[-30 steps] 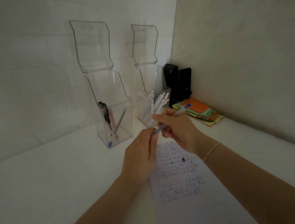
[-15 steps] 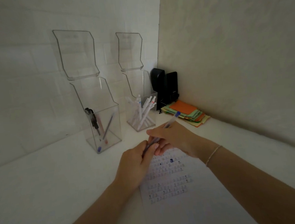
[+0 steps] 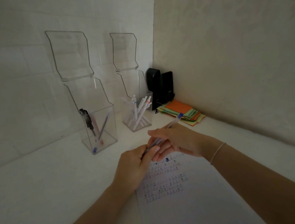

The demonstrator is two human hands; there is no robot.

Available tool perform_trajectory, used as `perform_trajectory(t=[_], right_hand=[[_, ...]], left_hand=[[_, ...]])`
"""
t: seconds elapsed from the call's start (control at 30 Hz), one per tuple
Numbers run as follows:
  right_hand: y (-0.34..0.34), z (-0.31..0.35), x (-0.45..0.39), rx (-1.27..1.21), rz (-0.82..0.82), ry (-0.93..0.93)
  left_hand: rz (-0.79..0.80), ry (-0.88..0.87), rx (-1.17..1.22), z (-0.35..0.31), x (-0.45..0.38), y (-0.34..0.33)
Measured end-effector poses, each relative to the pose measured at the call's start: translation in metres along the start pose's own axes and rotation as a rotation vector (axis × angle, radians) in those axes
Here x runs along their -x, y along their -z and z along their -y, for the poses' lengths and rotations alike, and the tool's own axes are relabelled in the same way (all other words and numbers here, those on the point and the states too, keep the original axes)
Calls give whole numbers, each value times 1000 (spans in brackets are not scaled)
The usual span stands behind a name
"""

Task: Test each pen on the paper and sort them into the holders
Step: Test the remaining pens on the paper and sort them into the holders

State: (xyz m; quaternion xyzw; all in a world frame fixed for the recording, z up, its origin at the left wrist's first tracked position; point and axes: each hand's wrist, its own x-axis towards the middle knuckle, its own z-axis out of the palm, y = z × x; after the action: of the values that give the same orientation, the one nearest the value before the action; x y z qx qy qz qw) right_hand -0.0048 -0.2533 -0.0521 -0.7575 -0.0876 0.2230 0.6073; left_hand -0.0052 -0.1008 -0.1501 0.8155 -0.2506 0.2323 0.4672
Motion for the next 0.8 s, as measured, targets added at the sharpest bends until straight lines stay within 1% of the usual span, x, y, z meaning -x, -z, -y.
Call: perform_trajectory(t=[0.1, 0.17, 0.23, 0.3, 0.37, 0.43, 0.53, 0.6, 0.7, 0.8], right_hand=[[0, 0, 3, 28, 19, -1], [-5, -4, 4, 59, -37, 41], [-6, -6, 6, 32, -144, 99], [4, -6, 11, -123, -284, 165], [23, -6, 20, -284, -414, 193], [38, -13, 30, -347, -483, 172], [40, -33, 39, -356, -483, 129], [34, -47, 42, -299, -480, 99], [23, -67, 39, -137, -559, 69], [12, -83, 33, -221, -603, 41]], left_hand=[[3, 31, 32, 2, -1, 2], [-6, 60, -25, 7, -2, 4], [-19, 88, -139, 7, -3, 8], [-20, 162, -242, 3, -4, 12], [-24, 225, -312, 2, -4, 13], [-1, 185, -404, 3, -4, 10], [72, 98, -508, 4, -2, 5], [107, 53, -497, 4, -1, 4], [182, -10, -445, 4, 2, 2], [257, -36, -447, 6, 2, 1]])
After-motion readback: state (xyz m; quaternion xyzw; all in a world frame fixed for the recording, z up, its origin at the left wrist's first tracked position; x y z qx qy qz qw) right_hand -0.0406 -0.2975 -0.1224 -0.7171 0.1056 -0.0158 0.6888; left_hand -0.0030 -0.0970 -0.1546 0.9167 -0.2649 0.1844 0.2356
